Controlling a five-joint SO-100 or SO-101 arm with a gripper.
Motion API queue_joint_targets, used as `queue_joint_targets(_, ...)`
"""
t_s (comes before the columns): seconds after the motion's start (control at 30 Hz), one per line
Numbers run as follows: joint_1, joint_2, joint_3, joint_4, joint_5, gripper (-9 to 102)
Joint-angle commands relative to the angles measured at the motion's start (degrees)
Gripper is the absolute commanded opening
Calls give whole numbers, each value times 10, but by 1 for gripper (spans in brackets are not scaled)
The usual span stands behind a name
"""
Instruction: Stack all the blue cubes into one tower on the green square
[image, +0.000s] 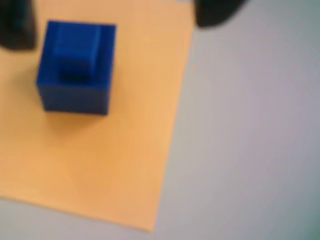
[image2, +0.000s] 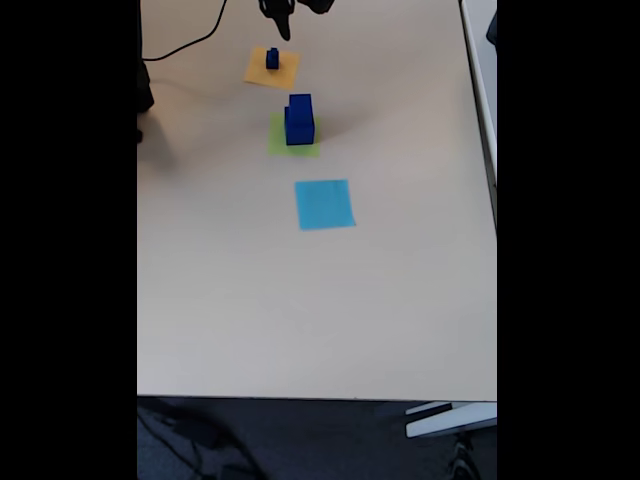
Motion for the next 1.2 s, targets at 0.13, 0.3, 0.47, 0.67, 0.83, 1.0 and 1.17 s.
queue_joint_targets(0.13,-17,7,-4,0,21,16)
queue_joint_targets(0.3,-10,-11,11,-18,21,16)
queue_joint_targets(0.47,2,-14,38,-44,19,16)
queue_joint_targets(0.67,10,-11,42,-44,5,15)
queue_joint_targets(0.83,15,-15,48,-45,-7,15)
queue_joint_targets(1.0,20,-16,58,-41,-13,16)
queue_joint_targets(1.17,23,-14,64,-41,-17,16)
